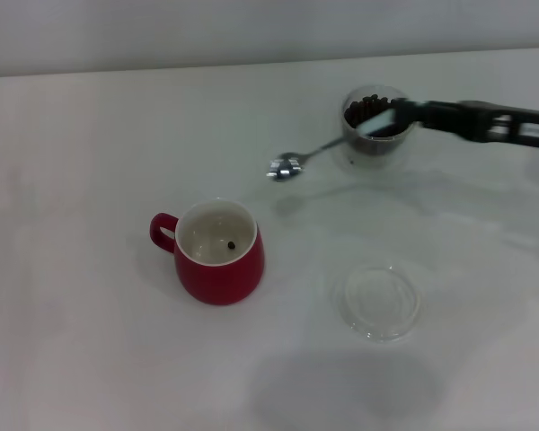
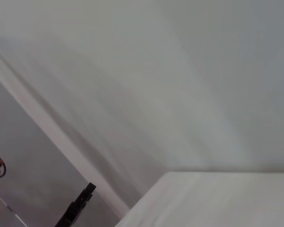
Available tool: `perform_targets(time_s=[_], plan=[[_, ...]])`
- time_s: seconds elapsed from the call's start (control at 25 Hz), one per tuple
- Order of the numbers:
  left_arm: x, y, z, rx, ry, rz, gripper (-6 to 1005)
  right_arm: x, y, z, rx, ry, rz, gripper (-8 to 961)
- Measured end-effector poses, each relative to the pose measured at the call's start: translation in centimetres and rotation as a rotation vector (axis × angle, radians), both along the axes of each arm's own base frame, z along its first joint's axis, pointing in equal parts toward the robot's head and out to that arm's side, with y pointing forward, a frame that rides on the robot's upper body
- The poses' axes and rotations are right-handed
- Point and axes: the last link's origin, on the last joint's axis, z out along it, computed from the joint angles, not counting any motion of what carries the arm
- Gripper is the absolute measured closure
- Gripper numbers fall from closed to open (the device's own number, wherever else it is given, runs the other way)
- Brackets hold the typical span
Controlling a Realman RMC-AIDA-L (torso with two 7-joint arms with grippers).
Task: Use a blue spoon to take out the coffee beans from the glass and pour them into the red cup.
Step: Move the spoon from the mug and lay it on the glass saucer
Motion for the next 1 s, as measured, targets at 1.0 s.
perform_targets(time_s=[1.0], plan=[[0.6, 0.9, -0.4, -0.012, -0.012, -0.011, 287, 5.3, -5.7, 3.0, -0.214, -0.147, -0.232, 706]])
